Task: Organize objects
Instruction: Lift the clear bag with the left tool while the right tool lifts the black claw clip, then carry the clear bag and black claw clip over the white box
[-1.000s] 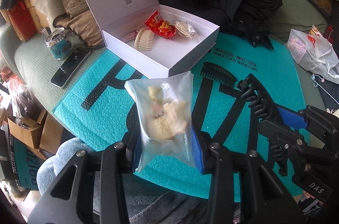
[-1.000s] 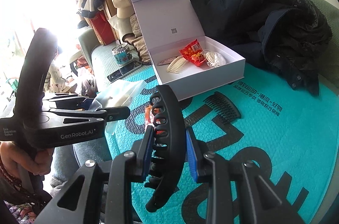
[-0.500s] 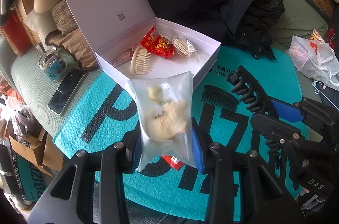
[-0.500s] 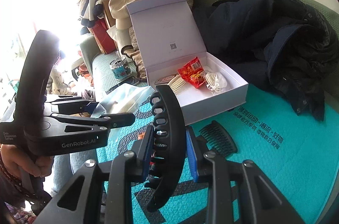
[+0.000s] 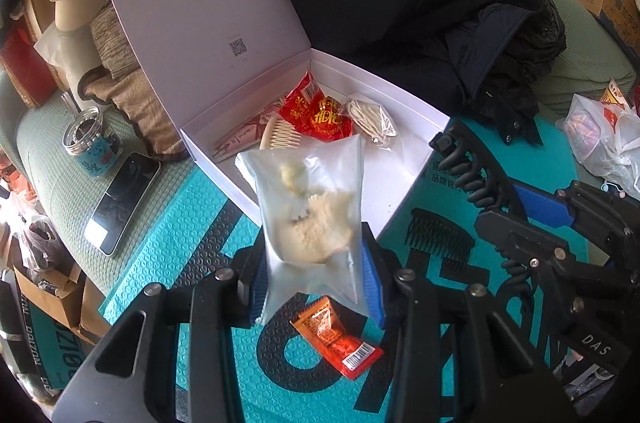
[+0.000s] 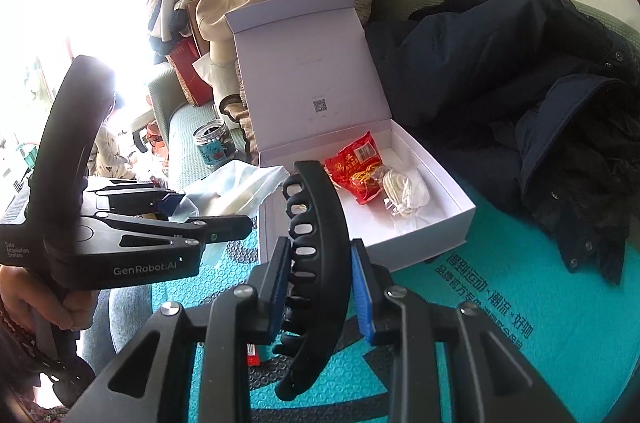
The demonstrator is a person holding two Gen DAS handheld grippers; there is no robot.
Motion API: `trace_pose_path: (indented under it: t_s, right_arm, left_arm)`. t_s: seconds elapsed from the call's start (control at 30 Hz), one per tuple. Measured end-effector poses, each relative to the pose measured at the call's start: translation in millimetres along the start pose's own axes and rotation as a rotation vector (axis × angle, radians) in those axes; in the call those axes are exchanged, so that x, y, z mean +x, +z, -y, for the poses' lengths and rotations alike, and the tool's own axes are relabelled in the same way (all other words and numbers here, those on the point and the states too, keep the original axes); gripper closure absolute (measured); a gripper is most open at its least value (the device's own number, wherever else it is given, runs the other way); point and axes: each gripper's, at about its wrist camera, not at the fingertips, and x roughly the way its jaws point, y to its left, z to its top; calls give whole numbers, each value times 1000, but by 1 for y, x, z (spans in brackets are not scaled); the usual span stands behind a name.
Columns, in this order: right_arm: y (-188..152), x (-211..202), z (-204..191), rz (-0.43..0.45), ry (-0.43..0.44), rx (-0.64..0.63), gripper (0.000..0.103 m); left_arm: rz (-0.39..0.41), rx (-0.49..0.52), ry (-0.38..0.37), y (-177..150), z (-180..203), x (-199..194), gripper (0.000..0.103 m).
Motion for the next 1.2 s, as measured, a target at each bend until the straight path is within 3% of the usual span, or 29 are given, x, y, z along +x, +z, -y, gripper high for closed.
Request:
trace_pose_path:
  t_s: [1.2]
  right_arm:
    - [75,122,62,5,-38,-19,75]
  left_arm:
    - [-22,58,41,123,-35,128,66]
